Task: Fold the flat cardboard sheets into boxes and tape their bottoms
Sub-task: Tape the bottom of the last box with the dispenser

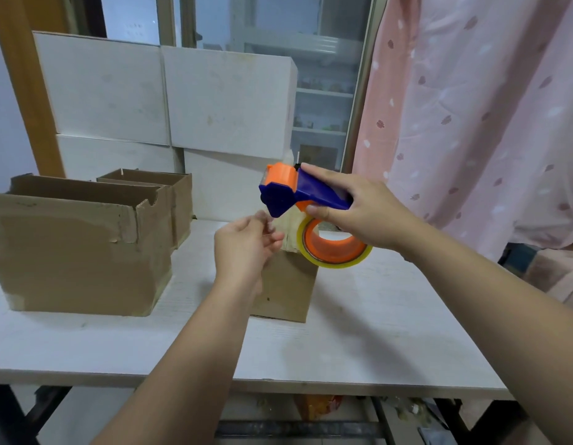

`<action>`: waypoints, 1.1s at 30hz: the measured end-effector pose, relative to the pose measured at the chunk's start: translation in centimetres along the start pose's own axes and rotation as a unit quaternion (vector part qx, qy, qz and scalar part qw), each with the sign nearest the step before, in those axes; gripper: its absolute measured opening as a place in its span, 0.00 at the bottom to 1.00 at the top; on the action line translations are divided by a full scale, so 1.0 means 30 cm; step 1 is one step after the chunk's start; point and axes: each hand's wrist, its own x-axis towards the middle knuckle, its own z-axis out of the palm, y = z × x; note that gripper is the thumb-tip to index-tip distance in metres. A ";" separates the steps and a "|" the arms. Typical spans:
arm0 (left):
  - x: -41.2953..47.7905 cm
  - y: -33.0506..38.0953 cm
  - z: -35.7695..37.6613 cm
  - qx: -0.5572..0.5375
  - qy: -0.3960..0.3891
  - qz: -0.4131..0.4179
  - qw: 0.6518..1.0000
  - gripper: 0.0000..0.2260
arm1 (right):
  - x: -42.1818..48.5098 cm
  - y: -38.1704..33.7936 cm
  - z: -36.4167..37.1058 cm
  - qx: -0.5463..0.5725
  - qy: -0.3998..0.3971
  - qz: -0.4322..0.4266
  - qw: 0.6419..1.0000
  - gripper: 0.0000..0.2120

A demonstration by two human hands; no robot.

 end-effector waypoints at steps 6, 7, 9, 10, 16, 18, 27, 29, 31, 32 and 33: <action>0.038 -0.024 -0.065 0.248 0.042 0.151 0.956 0.08 | 0.026 -0.019 -0.001 -0.036 -0.049 -0.009 0.998 0.30; 0.042 -0.025 -0.070 0.259 0.041 0.152 0.953 0.07 | 0.033 -0.023 0.001 -0.052 -0.055 -0.010 0.997 0.30; 0.054 -0.022 -0.079 0.245 0.039 0.133 0.959 0.06 | 0.047 -0.029 0.004 -0.077 -0.069 -0.011 0.995 0.30; 0.058 -0.019 -0.085 0.227 0.041 0.120 0.966 0.05 | 0.053 -0.033 0.006 -0.087 -0.076 -0.012 0.993 0.30; 0.069 -0.020 -0.108 0.092 0.069 -0.009 0.993 0.08 | 0.083 -0.052 0.017 -0.111 -0.097 -0.021 0.989 0.30; 0.077 -0.027 -0.112 0.084 0.072 -0.016 0.994 0.07 | 0.087 -0.058 0.021 -0.107 -0.100 -0.019 0.989 0.30; 0.112 -0.040 -0.136 0.109 0.046 -0.043 0.992 0.06 | 0.044 -0.038 0.044 0.066 -0.026 0.013 0.997 0.27; 0.120 -0.040 -0.147 0.105 0.036 -0.048 0.993 0.05 | 0.028 -0.031 0.063 0.113 0.009 0.019 0.993 0.26; 0.128 -0.042 -0.158 0.100 0.031 -0.059 0.993 0.06 | 0.011 -0.035 0.081 0.171 0.041 0.024 0.984 0.27; 0.130 -0.044 -0.163 0.096 0.026 -0.064 0.993 0.05 | 0.004 -0.036 0.091 0.199 0.057 0.026 0.978 0.28; 0.133 -0.047 -0.165 0.094 0.021 -0.066 0.993 0.05 | -0.004 -0.036 0.103 0.225 0.073 0.027 0.971 0.29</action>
